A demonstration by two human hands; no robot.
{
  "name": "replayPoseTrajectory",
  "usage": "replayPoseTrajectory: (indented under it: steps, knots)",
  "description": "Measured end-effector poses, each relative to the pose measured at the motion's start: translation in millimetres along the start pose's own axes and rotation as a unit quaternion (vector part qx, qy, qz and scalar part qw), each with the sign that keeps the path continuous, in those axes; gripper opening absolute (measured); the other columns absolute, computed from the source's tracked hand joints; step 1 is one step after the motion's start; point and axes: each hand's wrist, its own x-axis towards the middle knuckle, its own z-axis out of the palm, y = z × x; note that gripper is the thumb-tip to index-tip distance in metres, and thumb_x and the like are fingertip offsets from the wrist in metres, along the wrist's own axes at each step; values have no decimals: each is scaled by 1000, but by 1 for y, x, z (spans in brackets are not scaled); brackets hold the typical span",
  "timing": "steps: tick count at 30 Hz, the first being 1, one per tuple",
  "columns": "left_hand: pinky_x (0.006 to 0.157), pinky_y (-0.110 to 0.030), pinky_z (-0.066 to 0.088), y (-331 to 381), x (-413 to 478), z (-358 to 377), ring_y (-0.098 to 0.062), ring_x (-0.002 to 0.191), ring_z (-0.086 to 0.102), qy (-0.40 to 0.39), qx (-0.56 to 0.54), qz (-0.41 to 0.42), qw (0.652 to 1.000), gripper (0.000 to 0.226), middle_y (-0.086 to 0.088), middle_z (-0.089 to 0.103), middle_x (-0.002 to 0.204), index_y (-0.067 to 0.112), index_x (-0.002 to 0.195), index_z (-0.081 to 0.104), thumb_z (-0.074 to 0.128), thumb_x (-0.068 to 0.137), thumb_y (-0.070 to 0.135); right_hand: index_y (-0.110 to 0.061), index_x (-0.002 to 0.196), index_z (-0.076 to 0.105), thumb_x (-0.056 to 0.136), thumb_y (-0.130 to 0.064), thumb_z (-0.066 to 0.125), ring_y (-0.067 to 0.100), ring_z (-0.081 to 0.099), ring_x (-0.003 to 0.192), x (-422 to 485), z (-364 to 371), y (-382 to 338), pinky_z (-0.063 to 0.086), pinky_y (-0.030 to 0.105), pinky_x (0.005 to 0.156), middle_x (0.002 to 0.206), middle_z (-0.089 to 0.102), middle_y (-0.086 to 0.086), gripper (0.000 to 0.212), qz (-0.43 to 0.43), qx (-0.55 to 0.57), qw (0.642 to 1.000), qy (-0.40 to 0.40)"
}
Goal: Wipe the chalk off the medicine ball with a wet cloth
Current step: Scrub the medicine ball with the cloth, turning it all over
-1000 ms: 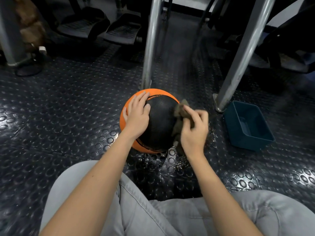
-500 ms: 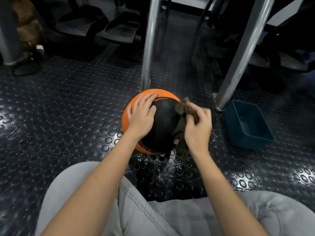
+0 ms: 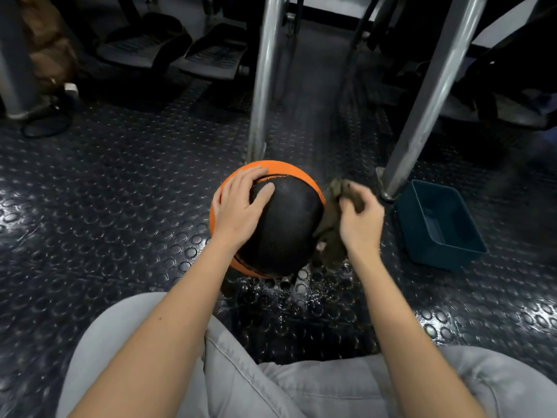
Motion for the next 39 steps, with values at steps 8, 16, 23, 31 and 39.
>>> replayPoseTrajectory:
  steps: [8,16,23,31,39]
  knots:
    - [113,-39,13,2,3,7,-4,133,30,19,42,48,998,61,21,45,136,37,125,52,46,74,69,-9,107,68,84,8,50,21,56,100,-17,0,33,38,19,92,107,59,12,34,23,-107,992,-55]
    - [114,-36,13,-3,1,7,-2,133,30,29,35,50,998,63,29,40,130,39,125,51,43,71,70,-15,109,68,85,2,55,4,50,90,-5,4,-33,34,4,84,98,55,3,33,-105,-44,992,-59]
    - [113,-37,12,-1,1,9,-3,134,29,9,49,67,997,69,21,43,138,39,127,50,37,70,73,-12,112,67,86,9,49,24,53,97,-17,-7,21,34,16,86,99,49,8,38,-31,-125,989,-68]
    - [112,-36,11,-4,2,7,-3,133,30,11,41,63,997,68,24,42,135,39,126,51,38,69,73,-12,107,69,83,10,51,12,50,86,-9,6,-20,34,5,79,95,52,5,37,-140,-86,984,-72]
    - [109,-31,33,-6,8,-8,-4,119,43,132,-201,-64,968,40,9,48,122,22,125,58,66,87,34,-11,111,66,89,3,51,18,57,102,-19,-4,47,40,23,94,111,63,8,30,141,-42,985,-91]
